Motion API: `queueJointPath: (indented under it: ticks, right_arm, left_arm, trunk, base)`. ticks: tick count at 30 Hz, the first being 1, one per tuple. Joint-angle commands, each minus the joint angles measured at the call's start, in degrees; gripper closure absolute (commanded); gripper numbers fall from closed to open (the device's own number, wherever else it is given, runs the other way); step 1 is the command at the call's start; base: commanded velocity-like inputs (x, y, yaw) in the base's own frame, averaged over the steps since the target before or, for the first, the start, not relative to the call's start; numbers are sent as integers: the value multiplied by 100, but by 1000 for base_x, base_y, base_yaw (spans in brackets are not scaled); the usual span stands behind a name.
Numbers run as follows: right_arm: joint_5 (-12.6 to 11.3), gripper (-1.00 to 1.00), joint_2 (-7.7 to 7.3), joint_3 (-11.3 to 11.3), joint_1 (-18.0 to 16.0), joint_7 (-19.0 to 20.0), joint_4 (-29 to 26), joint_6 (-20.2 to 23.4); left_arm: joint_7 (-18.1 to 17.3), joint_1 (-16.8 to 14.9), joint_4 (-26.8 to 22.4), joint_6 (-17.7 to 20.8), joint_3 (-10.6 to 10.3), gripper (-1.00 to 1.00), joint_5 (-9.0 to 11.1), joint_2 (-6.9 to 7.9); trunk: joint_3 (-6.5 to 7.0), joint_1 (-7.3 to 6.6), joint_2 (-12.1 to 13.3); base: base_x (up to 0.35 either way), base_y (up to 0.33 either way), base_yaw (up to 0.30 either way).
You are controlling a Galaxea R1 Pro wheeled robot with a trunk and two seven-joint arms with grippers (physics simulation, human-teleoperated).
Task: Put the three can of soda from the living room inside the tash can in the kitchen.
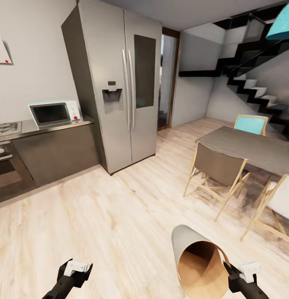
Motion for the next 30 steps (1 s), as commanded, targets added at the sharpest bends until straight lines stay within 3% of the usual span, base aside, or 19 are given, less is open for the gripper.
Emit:
queueJointPath:
  ticks: [1, 30]
  right_arm:
    - [-74, 100, 1, -2, -2, 43, -10, 9]
    - [-72, 100, 27, -5, -2, 42, -3, 8]
  left_arm:
    - [0, 0, 0, 0, 0, -100, -1, 0]
    - [0, 0, -1, 0, 0, -100, -6, 0]
  trunk:
    - [-3, 0, 0]
    - [-89, 0, 0]
  base:
    - [0, -290, -222]
    - [0, -289, -224]
